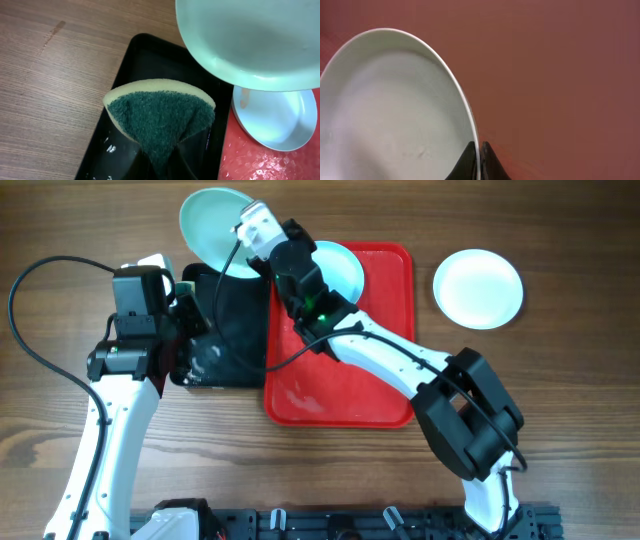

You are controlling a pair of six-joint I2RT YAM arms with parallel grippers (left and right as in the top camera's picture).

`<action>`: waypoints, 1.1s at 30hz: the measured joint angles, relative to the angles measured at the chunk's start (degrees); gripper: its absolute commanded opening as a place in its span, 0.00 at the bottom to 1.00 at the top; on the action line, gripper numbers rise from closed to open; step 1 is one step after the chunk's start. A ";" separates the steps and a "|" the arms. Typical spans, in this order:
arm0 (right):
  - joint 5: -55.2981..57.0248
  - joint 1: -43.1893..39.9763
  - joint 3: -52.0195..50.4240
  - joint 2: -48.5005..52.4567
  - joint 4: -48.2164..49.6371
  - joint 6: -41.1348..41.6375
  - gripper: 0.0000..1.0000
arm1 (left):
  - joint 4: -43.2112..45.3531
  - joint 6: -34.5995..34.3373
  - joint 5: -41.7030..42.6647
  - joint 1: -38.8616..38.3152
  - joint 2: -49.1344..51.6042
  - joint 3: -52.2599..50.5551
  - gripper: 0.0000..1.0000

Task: Clean dirty plates on tray and stack at the side
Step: 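Lift the pale-green plate with the right gripper and tilt it upward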

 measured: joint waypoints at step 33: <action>2.25 3.45 0.07 0.00 13.75 -37.38 0.04 | -0.11 -3.02 -0.02 0.00 0.00 0.00 0.04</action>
